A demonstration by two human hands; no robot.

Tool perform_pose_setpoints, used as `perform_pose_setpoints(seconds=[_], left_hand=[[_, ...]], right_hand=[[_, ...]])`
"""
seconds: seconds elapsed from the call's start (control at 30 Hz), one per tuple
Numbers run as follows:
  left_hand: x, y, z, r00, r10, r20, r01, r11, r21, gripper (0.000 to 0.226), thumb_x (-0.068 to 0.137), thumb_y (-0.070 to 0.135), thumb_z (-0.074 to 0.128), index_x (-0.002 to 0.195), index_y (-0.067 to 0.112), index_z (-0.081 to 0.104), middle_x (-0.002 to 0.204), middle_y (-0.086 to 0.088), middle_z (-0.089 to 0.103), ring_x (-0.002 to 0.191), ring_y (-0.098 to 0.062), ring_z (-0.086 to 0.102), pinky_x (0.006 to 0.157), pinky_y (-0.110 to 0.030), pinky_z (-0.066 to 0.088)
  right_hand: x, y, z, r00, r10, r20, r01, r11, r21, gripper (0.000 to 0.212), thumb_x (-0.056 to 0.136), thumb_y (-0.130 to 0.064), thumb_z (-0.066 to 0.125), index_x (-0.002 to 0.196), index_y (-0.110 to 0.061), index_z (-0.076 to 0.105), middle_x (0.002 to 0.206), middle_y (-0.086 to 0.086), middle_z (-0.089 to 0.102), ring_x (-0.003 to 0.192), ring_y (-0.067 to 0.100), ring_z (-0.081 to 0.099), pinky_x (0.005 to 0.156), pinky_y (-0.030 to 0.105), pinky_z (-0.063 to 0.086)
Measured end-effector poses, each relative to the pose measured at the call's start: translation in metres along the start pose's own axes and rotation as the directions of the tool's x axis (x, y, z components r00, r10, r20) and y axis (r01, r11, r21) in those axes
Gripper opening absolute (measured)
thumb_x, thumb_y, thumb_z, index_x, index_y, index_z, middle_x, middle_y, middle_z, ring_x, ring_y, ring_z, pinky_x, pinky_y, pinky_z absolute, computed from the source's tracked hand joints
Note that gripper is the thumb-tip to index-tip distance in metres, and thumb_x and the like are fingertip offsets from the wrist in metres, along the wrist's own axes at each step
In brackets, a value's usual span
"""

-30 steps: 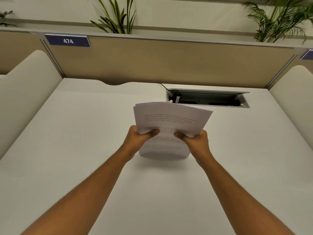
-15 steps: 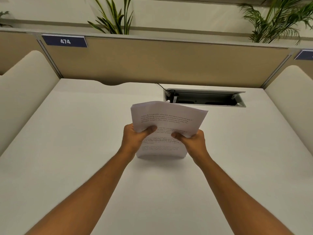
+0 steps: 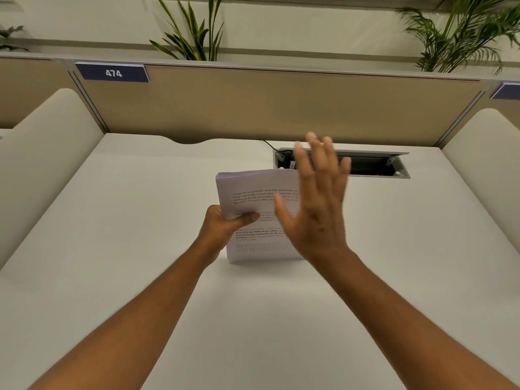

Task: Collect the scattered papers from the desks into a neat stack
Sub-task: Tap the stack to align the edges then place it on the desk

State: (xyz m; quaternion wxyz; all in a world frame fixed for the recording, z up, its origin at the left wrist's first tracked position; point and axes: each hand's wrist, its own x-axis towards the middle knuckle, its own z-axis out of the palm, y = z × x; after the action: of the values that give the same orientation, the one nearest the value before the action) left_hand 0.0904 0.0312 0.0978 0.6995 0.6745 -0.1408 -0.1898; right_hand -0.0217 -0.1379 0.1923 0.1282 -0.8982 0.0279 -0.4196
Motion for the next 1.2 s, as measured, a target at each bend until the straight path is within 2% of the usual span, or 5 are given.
perform_pose_setpoints(seconds=[0.23, 0.4, 0.9, 1.1, 1.2], left_hand=[[-0.001, 0.001, 0.001, 0.999, -0.001, -0.034, 0.002, 0.999, 0.042, 0.029, 0.081, 0.036, 0.085, 0.107, 0.049, 0.081, 0.100, 0.021, 0.086, 0.095, -0.018, 0.080, 0.075, -0.024, 0.064], [0.000, -0.001, 0.002, 0.999, -0.006, -0.034, 0.008, 0.998, 0.063, 0.039, 0.072, 0.055, 0.083, 0.107, 0.041, 0.074, 0.088, 0.023, 0.084, 0.089, -0.017, 0.078, 0.070, -0.022, 0.062], [0.003, -0.008, 0.000, 0.999, -0.041, -0.031, 0.042, 0.998, 0.046, 0.041, 0.079, 0.024, 0.097, 0.118, 0.027, 0.085, 0.118, 0.000, 0.088, 0.110, -0.028, 0.082, 0.091, -0.039, 0.063], [0.005, -0.010, -0.001, 0.998, -0.059, -0.034, 0.060, 0.998, 0.031, 0.044, 0.082, 0.019, 0.097, 0.124, 0.020, 0.084, 0.120, 0.000, 0.088, 0.112, -0.027, 0.082, 0.095, -0.042, 0.063], [0.005, -0.010, -0.001, 0.996, -0.077, -0.040, 0.079, 0.996, 0.050, 0.037, 0.085, 0.014, 0.095, 0.120, 0.023, 0.085, 0.119, -0.002, 0.088, 0.112, -0.030, 0.081, 0.100, -0.050, 0.064]], right_hand=[[0.016, -0.044, 0.014, 0.898, -0.073, 0.434, 0.159, 0.974, -0.164, 0.071, 0.098, -0.041, 0.063, 0.160, -0.015, 0.040, 0.170, 0.012, 0.035, 0.161, 0.037, 0.022, 0.126, 0.069, 0.002], [0.022, -0.049, 0.017, 0.863, -0.117, 0.492, 0.180, 0.980, -0.084, 0.076, 0.099, -0.036, 0.063, 0.164, -0.015, 0.031, 0.172, 0.010, 0.032, 0.161, 0.034, 0.022, 0.127, 0.064, 0.002], [-0.005, 0.006, -0.015, 0.933, 0.126, 0.336, -0.008, 0.944, -0.331, 0.072, 0.097, -0.039, 0.058, 0.160, -0.011, 0.040, 0.167, 0.009, 0.040, 0.160, 0.032, 0.028, 0.125, 0.072, 0.005], [-0.026, 0.036, -0.006, 0.961, 0.277, 0.009, -0.277, 0.957, 0.088, 0.096, 0.089, -0.036, 0.072, 0.166, -0.014, 0.020, 0.173, 0.004, 0.022, 0.163, 0.021, 0.018, 0.132, 0.055, 0.011], [-0.043, 0.058, 0.004, 0.776, 0.576, 0.257, -0.630, 0.688, 0.359, 0.112, 0.080, -0.040, 0.089, 0.166, -0.031, 0.017, 0.167, -0.015, 0.032, 0.154, 0.006, 0.031, 0.126, 0.039, 0.030]])
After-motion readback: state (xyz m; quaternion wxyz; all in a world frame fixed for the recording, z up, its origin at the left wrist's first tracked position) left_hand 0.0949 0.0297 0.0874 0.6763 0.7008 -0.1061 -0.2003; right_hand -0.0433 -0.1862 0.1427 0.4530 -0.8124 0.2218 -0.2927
